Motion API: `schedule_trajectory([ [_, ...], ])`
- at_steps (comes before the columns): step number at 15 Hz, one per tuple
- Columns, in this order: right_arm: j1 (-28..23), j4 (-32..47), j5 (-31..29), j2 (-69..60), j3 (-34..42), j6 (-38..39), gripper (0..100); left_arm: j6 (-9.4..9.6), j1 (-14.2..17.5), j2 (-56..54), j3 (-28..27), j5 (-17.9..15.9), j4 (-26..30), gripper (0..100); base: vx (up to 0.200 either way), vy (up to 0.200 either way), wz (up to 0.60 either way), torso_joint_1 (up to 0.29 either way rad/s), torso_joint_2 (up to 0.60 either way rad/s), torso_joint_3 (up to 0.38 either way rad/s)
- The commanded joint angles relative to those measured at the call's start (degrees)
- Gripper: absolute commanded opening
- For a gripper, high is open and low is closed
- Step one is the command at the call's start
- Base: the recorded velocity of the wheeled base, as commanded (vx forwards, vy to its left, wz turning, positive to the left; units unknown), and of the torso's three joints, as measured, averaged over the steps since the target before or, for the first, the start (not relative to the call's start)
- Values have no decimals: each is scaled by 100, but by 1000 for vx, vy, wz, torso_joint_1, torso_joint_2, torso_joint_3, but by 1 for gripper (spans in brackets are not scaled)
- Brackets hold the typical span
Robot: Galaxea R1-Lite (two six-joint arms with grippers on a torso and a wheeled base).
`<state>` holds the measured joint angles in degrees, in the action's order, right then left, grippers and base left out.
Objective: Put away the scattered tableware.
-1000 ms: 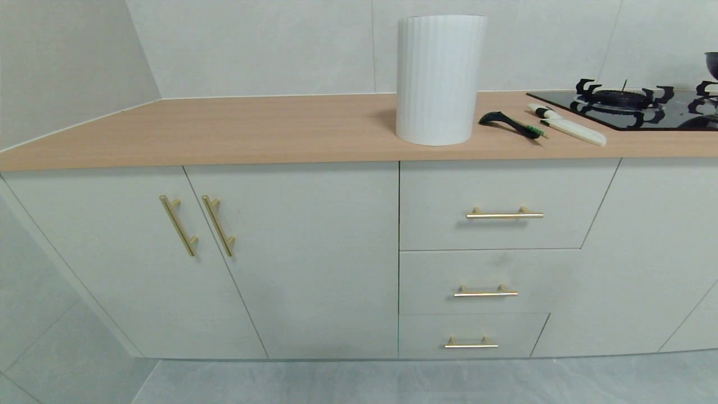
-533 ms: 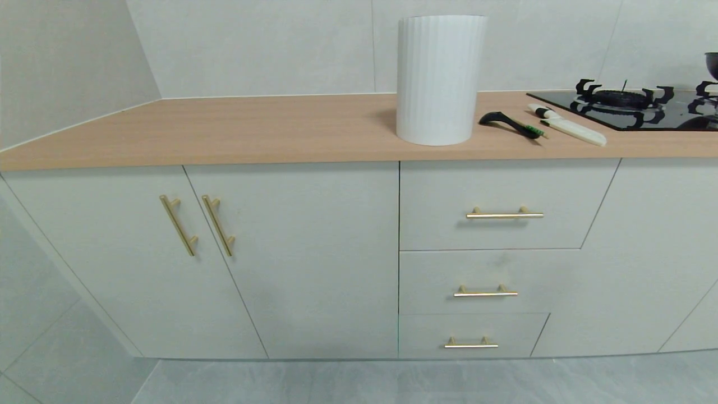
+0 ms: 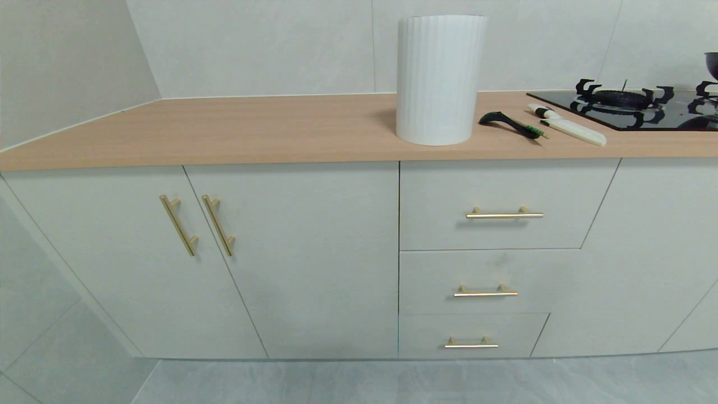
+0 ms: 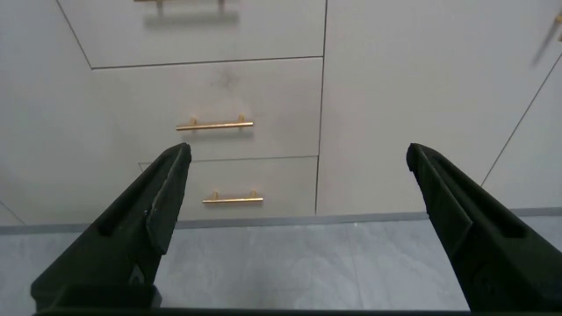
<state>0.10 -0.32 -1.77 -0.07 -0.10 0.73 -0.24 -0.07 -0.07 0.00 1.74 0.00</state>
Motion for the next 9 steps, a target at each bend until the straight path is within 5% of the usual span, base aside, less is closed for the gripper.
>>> schedule_trajectory([
  [1, -1, -144, 27, 7, -43, 6, 100, -2, -1, 7, 0, 1, 0, 100, 0, 0, 0, 0, 0, 0],
  [9, 324, -12, 783, 1923, -764, 6, 100, -2, -1, 7, 0, 1, 0, 100, 0, 0, 0, 0, 0, 0],
])
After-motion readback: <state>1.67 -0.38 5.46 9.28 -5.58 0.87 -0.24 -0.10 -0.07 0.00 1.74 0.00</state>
